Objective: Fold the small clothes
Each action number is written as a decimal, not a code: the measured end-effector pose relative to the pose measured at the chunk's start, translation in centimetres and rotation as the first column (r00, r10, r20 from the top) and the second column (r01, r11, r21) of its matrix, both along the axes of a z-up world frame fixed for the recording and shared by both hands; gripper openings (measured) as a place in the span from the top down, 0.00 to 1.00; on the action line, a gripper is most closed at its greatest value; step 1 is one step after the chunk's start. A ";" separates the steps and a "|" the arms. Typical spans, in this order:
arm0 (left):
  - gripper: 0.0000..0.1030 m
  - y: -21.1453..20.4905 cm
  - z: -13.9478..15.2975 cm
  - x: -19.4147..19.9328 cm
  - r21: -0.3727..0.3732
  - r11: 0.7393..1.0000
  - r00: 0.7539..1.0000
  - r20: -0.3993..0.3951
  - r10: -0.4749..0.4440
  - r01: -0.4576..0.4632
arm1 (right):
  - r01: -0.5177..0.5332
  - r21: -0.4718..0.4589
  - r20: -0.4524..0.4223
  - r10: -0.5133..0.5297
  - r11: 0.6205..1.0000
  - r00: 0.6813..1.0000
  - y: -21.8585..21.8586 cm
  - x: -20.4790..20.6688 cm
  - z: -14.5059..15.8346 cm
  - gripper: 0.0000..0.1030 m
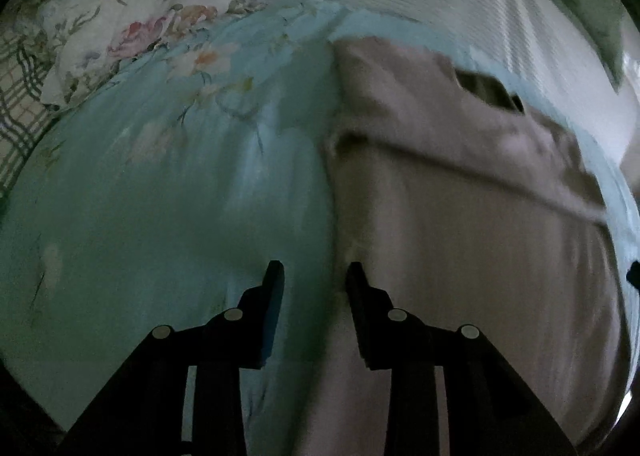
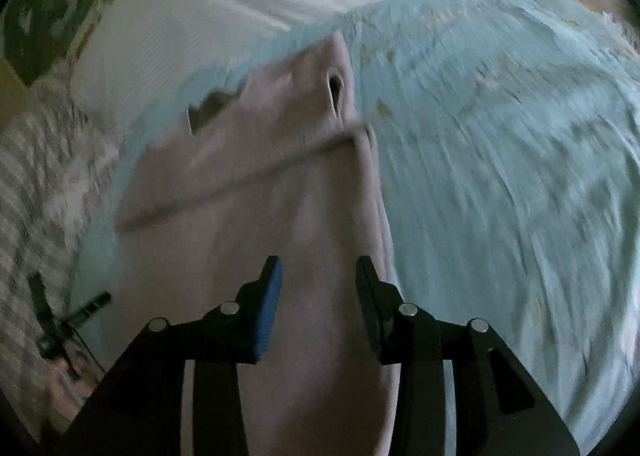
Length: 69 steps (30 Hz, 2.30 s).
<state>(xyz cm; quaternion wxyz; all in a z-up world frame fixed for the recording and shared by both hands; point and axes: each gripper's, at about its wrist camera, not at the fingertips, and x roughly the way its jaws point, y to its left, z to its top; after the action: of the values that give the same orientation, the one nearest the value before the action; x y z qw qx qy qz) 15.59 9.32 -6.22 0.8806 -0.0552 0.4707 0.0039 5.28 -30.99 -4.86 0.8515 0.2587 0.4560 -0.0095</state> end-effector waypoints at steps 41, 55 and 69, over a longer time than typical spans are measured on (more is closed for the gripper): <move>0.86 3.9 -5.2 -17.6 -0.372 0.855 0.908 -0.067 -0.413 0.361 | -0.365 0.296 0.065 0.363 0.883 0.930 2.5 -18.1 -4.5 0.73; 0.96 2.4 -4.8 -18.1 -0.318 0.844 0.882 -0.044 -0.469 0.432 | -0.367 0.400 0.208 0.308 0.840 0.929 1.6 -18.5 -2.7 0.87; 0.97 3.4 8.0 -15.9 -0.359 0.833 0.891 0.338 -0.304 0.420 | -0.345 0.404 0.487 0.121 0.847 0.865 -2.0 -13.2 5.1 0.88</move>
<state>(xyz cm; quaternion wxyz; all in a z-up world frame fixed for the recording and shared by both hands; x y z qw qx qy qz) -0.29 12.69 1.77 0.8869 -0.1535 0.3389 -0.2738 -7.93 -33.03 0.28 0.8362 0.3969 0.2666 0.2687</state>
